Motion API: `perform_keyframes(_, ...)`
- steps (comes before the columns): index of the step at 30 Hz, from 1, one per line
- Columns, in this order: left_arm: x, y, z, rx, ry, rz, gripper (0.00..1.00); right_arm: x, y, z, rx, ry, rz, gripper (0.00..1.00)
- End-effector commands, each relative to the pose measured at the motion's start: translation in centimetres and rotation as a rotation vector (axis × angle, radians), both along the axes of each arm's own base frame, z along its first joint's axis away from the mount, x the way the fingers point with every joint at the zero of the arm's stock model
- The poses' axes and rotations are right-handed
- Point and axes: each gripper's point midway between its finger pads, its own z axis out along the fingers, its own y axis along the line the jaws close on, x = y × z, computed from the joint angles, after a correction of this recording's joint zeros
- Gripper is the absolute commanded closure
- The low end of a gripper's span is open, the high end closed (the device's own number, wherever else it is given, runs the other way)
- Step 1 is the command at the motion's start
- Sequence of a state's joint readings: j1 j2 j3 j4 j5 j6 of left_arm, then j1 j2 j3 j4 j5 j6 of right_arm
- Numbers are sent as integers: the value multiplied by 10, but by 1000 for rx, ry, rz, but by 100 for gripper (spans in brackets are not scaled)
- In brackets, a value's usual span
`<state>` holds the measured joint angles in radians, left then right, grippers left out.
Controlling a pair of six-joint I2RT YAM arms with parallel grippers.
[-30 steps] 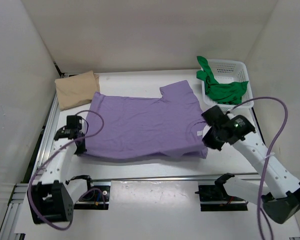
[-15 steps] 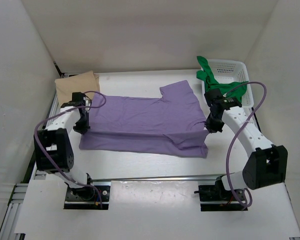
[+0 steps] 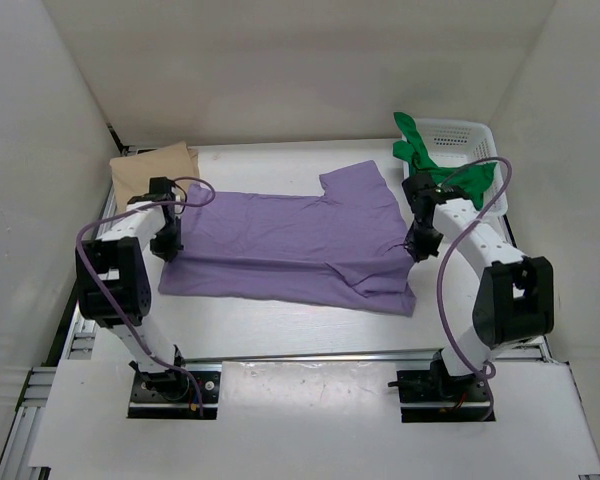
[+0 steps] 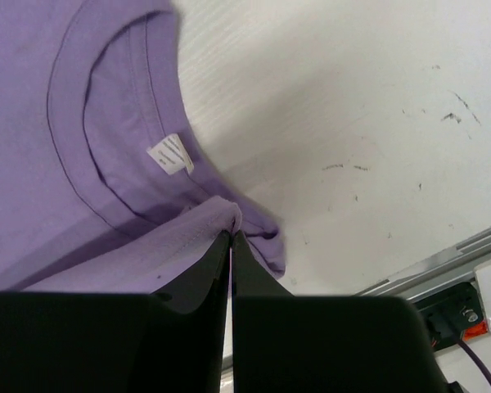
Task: Fold and stack the t-shirts
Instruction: Fold the flattened tshirt in 1/3 of the way
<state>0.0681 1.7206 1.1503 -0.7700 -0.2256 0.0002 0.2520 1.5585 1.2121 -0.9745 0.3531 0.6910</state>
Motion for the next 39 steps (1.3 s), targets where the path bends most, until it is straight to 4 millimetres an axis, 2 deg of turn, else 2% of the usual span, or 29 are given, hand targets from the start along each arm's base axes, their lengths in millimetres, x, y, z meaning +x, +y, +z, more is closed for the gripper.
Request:
perform_keyframes(1, 22, 12, 18, 66, -69, 19, 90, 28, -2, 18, -8, -70, 17, 100)
perform_keyframes(4, 23, 16, 15, 89, -57, 26, 90, 41, -1, 15, -24, -58, 34, 100)
perform_keyframes(5, 23, 16, 15, 89, -57, 26, 90, 51, 2, 21, -19, -82, 33, 100)
perform_keyframes(7, 22, 18, 16, 97, -56, 29, 89, 59, 5, 20, -29, -83, 40, 100)
perform_keyframes(9, 15, 17, 9, 96, -33, 28, 87, 70, 6, 25, -35, -102, 37, 100)
perform_keyframes(12, 12, 17, 7, 96, -24, 28, 82, 83, 11, 14, -50, -70, 78, 100)
perform_keyframes(13, 12, 17, 4, 95, -15, 27, 80, 86, 16, 13, -55, -67, 105, 95)
perform_keyframes(14, 11, 19, 4, 105, -14, 30, 72, 90, 15, 13, -63, -70, 103, 88)
perform_keyframes(15, 11, 19, 4, 105, -14, 30, 65, 90, 19, 11, -70, -54, 130, 71)
perform_keyframes(17, 14, 23, 8, 128, -22, 37, 42, 100, 29, 25, -83, -95, 180, 51)
perform_keyframes(19, 25, 26, 24, 143, -71, 45, 20, 101, 41, 37, -103, -123, 230, 37)
perform_keyframes(20, 24, 31, 32, 153, -73, 58, 13, 102, 44, 47, -112, -142, 246, 35)
perform_keyframes(22, 29, 43, 52, 156, -104, 93, 4, 92, 54, 61, -109, -161, 289, 33)
perform_keyframes(23, 27, 46, 61, 139, -115, 106, 3, 86, 58, 76, -85, -193, 300, 33)
perform_keyframes(24, 17, 49, 67, 81, -103, 124, 3, 68, 63, 67, -59, -148, 329, 33)
perform_keyframes(26, 6, 47, 69, 16, -87, 136, 3, 45, 68, 71, 7, -150, 336, 31)
perform_keyframes(27, -6, 41, 65, -24, -61, 134, 3, 23, 65, 51, 26, -83, 338, 31)
perform_keyframes(28, -23, 37, 47, -33, 3, 135, 3, 7, 70, 52, 88, -73, 345, 31)
perform_keyframes(30, -43, 30, 30, -58, 62, 132, 4, -18, 66, 36, 135, -16, 311, 31)
perform_keyframes(31, -60, 23, 15, -81, 115, 130, 4, -39, 58, 15, 140, 49, 283, 30)
perform_keyframes(34, -65, 13, 0, -133, 135, 121, 4, -62, 53, 4, 229, 48, 218, 27)
perform_keyframes(35, -66, 13, -6, -134, 142, 121, 4, -79, 50, -15, 253, 96, 192, 26)
perform_keyframes(37, -62, 14, -14, -135, 148, 121, 4, -79, 49, -27, 314, 76, 148, 26)
perform_keyframes(39, -58, 13, -20, -147, 145, 119, 6, -88, 47, -44, 345, 95, 128, 24)
